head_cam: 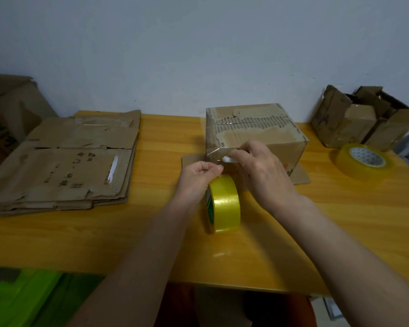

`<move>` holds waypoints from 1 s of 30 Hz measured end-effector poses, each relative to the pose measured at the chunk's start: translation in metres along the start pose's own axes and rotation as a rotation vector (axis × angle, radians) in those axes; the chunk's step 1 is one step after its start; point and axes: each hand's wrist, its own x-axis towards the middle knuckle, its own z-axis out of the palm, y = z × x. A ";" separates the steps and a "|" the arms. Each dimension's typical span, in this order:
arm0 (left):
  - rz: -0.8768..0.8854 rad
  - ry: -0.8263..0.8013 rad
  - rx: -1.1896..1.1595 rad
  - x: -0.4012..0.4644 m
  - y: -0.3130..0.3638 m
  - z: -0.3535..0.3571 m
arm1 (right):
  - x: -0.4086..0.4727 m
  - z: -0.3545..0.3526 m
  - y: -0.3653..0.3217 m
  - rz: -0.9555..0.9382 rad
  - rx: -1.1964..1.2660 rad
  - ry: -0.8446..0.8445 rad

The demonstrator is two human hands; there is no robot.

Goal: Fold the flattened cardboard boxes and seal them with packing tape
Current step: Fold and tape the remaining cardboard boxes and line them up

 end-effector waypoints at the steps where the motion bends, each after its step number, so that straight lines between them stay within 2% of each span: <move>1: -0.003 -0.003 0.006 0.001 0.000 -0.001 | -0.002 -0.001 0.005 0.032 0.002 0.005; 5: 0.000 -0.047 0.010 0.003 -0.002 -0.003 | -0.016 -0.006 0.024 0.222 0.073 0.006; 7: 0.010 -0.049 0.006 0.002 -0.002 -0.002 | -0.024 -0.007 0.033 0.382 0.216 0.000; 8: 0.018 -0.047 0.007 0.002 -0.002 -0.003 | -0.031 -0.006 0.038 0.479 0.313 -0.053; 10: 0.037 -0.048 0.026 0.003 -0.003 -0.004 | -0.047 0.002 0.048 0.646 0.443 -0.265; 12: 0.060 -0.061 0.031 0.003 -0.003 -0.005 | -0.063 0.012 0.056 0.765 0.481 -0.432; 14: 0.081 -0.080 0.025 0.002 -0.004 -0.004 | -0.072 0.020 0.063 0.834 0.435 -0.496; 16: 0.091 -0.098 0.019 0.001 -0.004 -0.005 | -0.069 0.021 0.061 0.782 0.249 -0.473; 18: 0.086 -0.113 0.009 0.001 -0.005 -0.007 | -0.057 0.016 0.051 0.508 0.032 -0.202; 20: 0.081 -0.123 0.011 0.001 -0.005 -0.009 | -0.032 0.005 0.027 0.222 0.048 0.060; 21: 0.082 -0.128 0.015 0.002 -0.005 -0.009 | -0.017 0.003 0.019 0.129 0.122 0.102; 23: 0.085 -0.144 0.022 0.002 -0.004 -0.010 | 0.012 0.007 0.011 0.043 0.219 0.023; 26: 0.080 -0.166 0.005 -0.001 -0.004 -0.013 | 0.034 0.023 0.016 0.035 0.155 -0.150; 30: 0.108 -0.182 0.002 -0.009 -0.004 -0.019 | 0.043 0.028 0.026 0.095 0.211 -0.180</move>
